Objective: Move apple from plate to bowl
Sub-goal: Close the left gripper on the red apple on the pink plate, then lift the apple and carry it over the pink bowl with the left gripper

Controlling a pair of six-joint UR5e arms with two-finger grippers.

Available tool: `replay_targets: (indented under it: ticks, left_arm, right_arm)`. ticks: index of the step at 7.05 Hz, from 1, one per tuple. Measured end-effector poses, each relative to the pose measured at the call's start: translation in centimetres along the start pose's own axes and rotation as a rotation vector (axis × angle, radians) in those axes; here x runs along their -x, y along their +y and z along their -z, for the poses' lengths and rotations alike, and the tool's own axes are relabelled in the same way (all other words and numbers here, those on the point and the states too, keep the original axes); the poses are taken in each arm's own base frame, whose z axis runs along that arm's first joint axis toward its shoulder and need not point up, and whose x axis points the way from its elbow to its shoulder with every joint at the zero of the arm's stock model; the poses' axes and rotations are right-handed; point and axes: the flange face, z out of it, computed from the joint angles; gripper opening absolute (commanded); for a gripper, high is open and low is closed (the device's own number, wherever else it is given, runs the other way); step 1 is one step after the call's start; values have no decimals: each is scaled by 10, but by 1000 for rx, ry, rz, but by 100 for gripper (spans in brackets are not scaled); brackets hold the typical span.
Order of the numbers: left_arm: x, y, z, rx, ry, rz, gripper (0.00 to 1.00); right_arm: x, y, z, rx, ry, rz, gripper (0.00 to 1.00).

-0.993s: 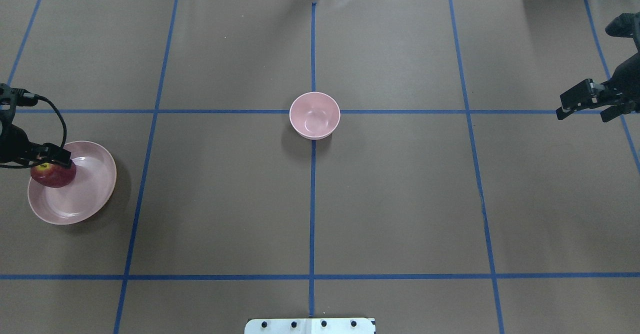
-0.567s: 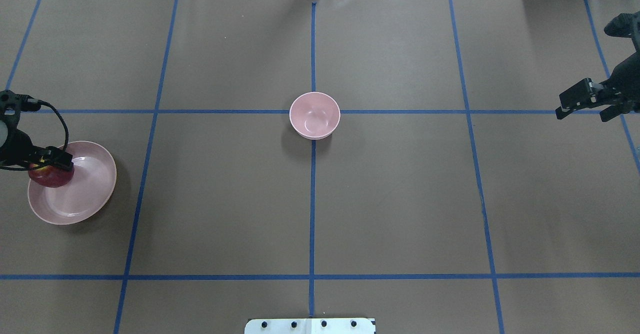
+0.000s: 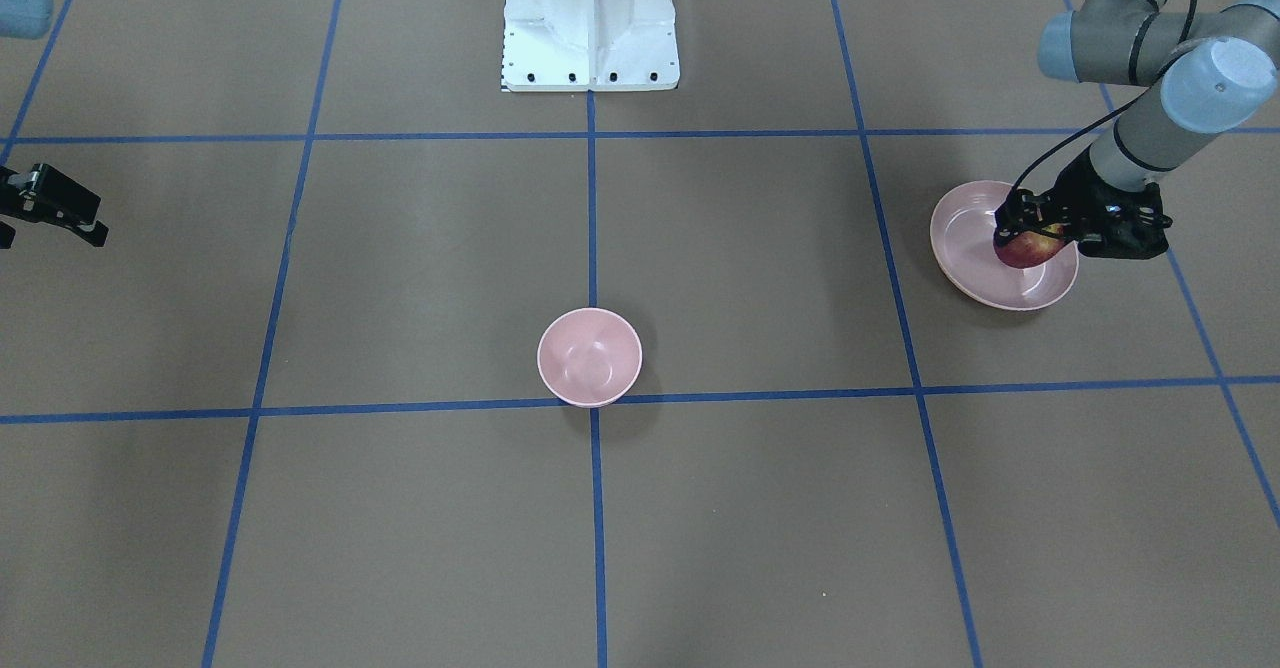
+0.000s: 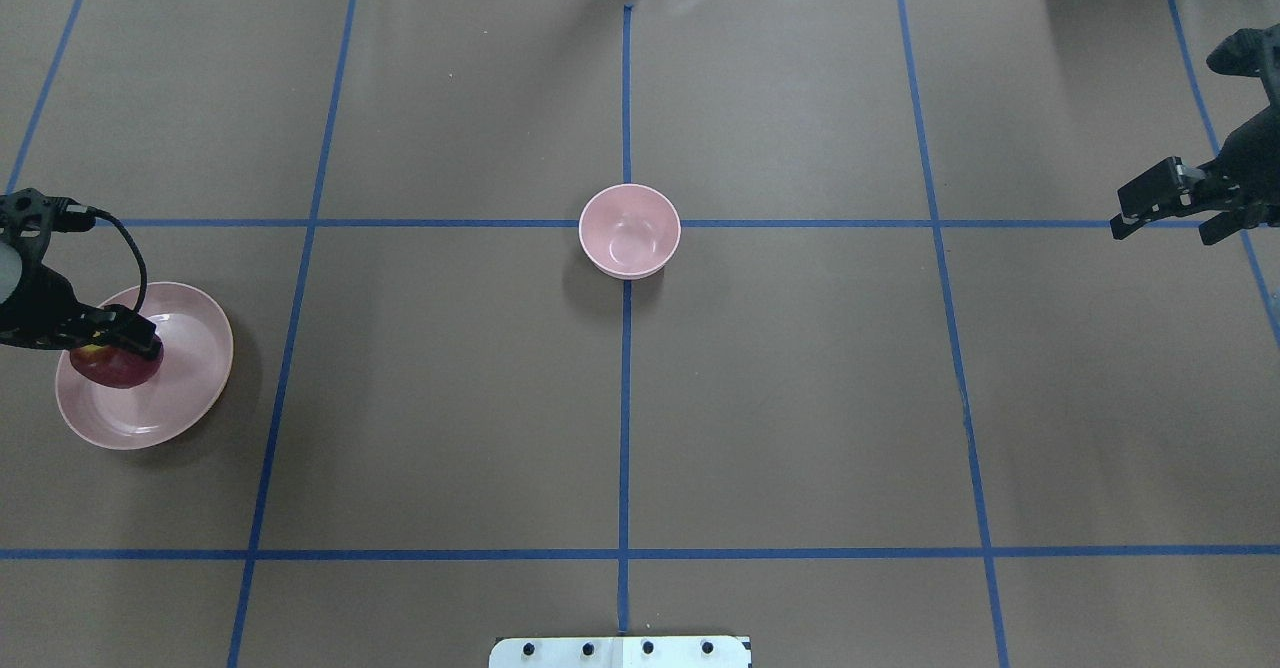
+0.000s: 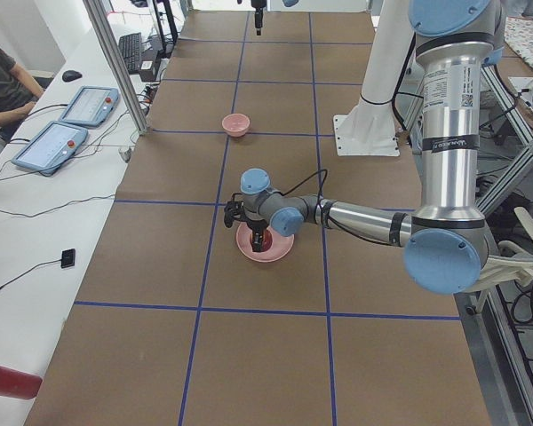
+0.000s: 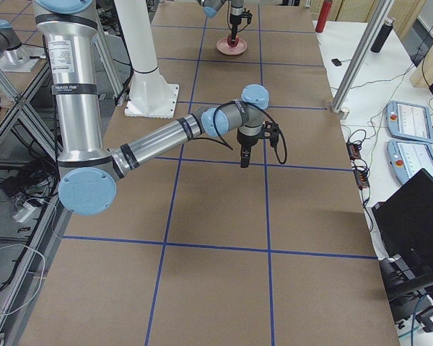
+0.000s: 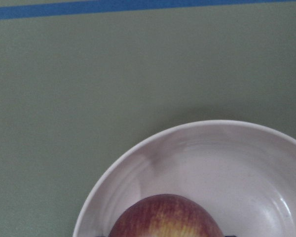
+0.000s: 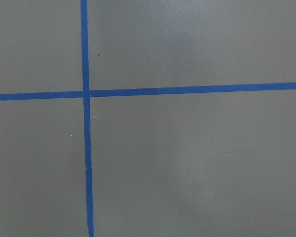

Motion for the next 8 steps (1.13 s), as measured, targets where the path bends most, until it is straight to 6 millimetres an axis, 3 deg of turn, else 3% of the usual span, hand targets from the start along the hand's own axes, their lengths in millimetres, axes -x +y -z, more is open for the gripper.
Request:
replay_targets:
  ticks: [1, 2, 4, 6, 7, 8]
  left_arm:
    - [-30, -7, 25, 28, 33, 18, 0]
    - [-87, -32, 57, 39, 51, 60, 0]
    - [-231, -80, 102, 36, 90, 169, 0]
    - [-390, -111, 95, -17, 80, 228, 0]
    - [-452, -131, 83, -55, 59, 237, 0]
    - [-492, -144, 60, -93, 38, 234, 0]
  right_arm:
    - [2, 0, 2, -2, -3, 2, 100]
    - [3, 1, 3, 0, -9, 5, 100]
    - [2, 0, 1, 8, -13, 6, 100]
    - [-3, -2, -6, 16, -8, 0, 100]
    - [-7, -5, -11, 11, -12, 5, 100]
    - [-15, -10, -21, 0, -21, 13, 100]
